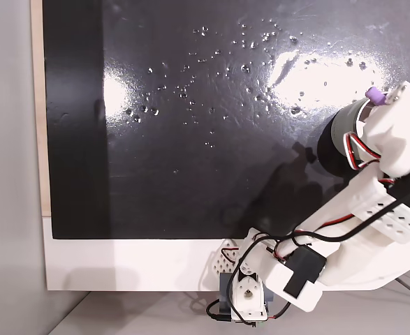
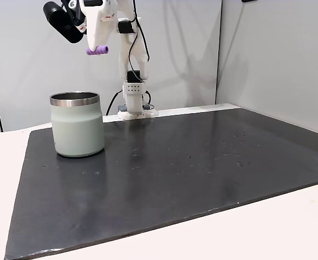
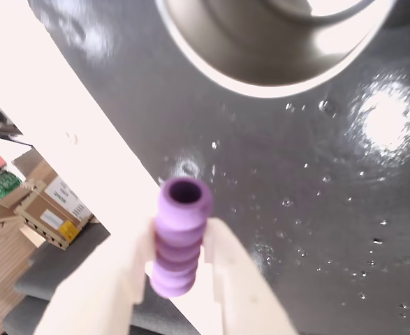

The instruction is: Grasp a pengrip and put it in the cup.

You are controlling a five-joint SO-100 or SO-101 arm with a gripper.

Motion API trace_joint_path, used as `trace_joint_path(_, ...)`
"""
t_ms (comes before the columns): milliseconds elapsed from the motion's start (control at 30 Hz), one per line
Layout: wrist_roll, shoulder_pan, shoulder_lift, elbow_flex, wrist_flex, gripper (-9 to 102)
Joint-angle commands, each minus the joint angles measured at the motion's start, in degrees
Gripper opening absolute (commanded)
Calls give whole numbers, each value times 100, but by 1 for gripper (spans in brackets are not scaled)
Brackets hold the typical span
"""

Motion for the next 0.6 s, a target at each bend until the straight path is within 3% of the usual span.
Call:
trace_joint_path(0,-97,229,325,176,26,0)
trace_joint_path(567,-237,1099,-615,598,26,0)
